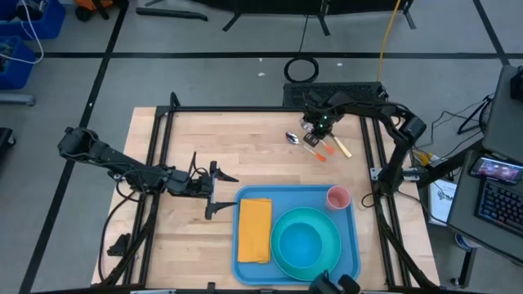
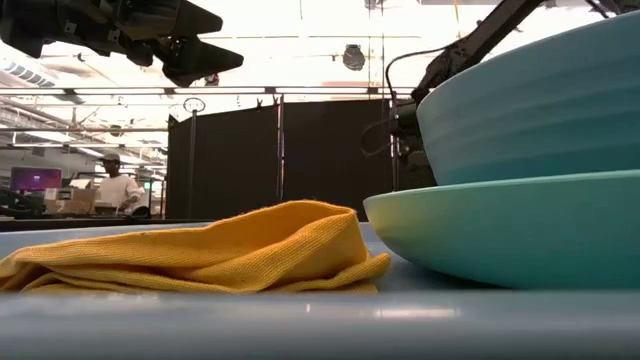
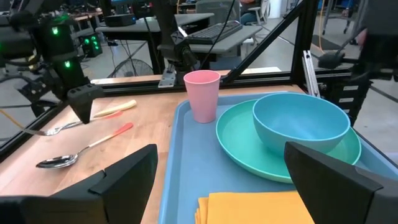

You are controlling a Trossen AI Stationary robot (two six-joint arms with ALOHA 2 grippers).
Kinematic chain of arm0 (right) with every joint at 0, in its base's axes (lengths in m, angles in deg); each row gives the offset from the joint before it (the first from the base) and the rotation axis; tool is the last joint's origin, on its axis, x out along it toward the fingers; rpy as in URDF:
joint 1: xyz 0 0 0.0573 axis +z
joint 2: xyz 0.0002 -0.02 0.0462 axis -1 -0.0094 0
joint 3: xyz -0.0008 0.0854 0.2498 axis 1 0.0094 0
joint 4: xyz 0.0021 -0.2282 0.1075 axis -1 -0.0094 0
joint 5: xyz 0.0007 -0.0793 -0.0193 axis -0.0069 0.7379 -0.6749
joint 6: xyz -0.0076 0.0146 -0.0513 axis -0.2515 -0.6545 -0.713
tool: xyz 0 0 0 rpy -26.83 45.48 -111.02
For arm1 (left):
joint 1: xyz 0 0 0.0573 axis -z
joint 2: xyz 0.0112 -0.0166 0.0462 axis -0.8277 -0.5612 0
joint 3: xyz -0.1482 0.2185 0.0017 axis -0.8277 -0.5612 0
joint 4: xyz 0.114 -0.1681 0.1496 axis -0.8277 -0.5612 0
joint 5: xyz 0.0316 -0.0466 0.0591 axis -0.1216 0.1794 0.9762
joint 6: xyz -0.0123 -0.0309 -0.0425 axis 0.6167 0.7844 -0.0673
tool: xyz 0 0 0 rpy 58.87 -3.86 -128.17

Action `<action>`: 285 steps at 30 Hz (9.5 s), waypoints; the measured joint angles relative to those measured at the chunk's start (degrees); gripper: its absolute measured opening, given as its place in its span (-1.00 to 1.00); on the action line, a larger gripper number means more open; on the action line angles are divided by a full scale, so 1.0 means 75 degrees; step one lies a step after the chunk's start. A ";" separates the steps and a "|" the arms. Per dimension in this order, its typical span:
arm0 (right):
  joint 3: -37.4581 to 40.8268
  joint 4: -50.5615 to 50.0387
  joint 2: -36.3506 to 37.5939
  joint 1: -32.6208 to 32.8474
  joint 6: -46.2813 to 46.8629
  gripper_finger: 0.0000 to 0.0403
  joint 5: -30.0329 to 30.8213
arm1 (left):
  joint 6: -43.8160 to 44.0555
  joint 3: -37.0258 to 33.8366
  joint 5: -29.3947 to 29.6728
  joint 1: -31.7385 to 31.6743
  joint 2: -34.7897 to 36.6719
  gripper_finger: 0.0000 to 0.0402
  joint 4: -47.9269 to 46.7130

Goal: Set up tray
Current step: Put the orange fork on the orange napkin

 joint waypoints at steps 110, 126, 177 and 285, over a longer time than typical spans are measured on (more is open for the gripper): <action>-0.0015 0.9465 0.0312 0.7043 0.2991 -1.00 0.3449 | 0.3366 -0.0009 0.2135 0.0593 -0.0452 0.75 -0.0561; -0.0020 1.2357 -0.0112 0.6734 0.1976 -1.00 0.4240 | 0.0445 0.0050 0.6550 0.1639 -0.0481 0.75 0.0355; -0.0012 1.2330 -0.0394 0.6976 0.1710 -1.00 0.4498 | -0.0437 0.1148 0.6452 0.1236 -0.1958 -0.95 0.1085; 0.4299 1.2872 0.3066 0.9840 -0.1796 -0.43 0.5801 | 1.4543 0.2359 0.3606 0.3950 -0.6677 -0.97 0.2678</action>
